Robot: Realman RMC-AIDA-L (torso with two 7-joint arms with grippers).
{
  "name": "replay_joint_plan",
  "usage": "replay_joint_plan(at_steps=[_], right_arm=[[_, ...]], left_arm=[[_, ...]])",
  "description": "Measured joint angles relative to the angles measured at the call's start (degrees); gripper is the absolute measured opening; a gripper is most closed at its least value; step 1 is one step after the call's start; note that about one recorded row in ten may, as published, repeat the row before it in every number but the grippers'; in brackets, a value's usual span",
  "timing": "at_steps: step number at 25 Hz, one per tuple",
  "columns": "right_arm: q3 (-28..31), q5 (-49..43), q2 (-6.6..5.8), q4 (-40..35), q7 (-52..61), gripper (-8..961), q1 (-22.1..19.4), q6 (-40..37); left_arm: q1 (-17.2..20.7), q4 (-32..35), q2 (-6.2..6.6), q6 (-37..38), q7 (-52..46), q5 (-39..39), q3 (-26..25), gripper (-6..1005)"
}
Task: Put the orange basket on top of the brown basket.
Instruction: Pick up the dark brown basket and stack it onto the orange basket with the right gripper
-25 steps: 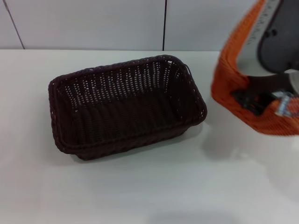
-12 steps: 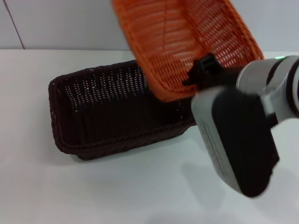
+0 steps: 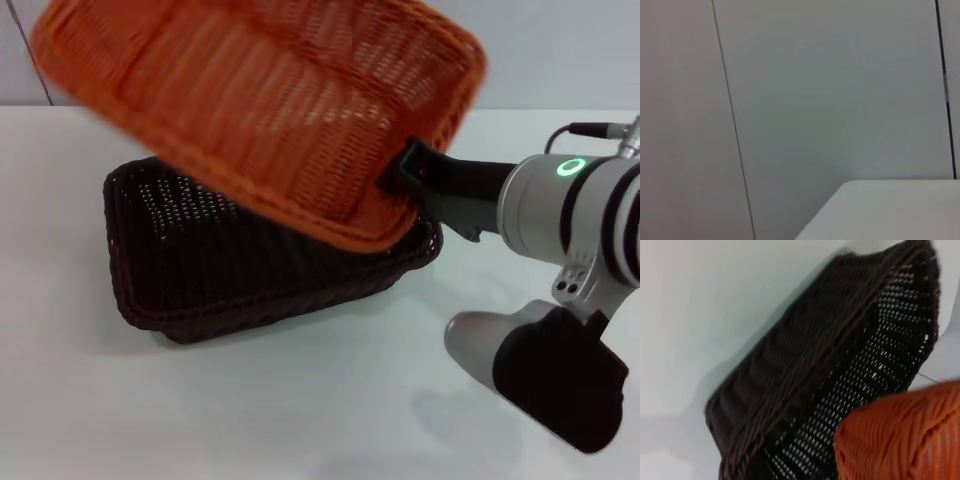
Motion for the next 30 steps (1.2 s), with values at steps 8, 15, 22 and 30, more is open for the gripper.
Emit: replay_joint_plan(at_steps=[8, 15, 22, 30], right_arm=[[1.4, 0.01, -1.65, 3.23, -5.96, 148, 0.66, 4.88], [1.73, 0.26, -2.6, 4.01, -5.98, 151, 1.02, 3.92], [1.85, 1.1, -2.77, 4.79, -3.33, 166, 1.09, 3.77], [1.79, 1.18, -3.37, 5.21, -0.1, 184, 0.24, 4.01]], left_arm=[[0.57, -0.55, 0.06, -0.85, -3.39, -0.09, -0.29, 827], [0.6, -0.55, 0.06, -1.39, -4.25, -0.09, -0.19, 827], [0.49, -0.86, 0.06, -1.46, -4.27, -0.09, -0.03, 827], [0.41, -1.26, 0.11, -1.46, -4.27, -0.1, 0.27, 827]])
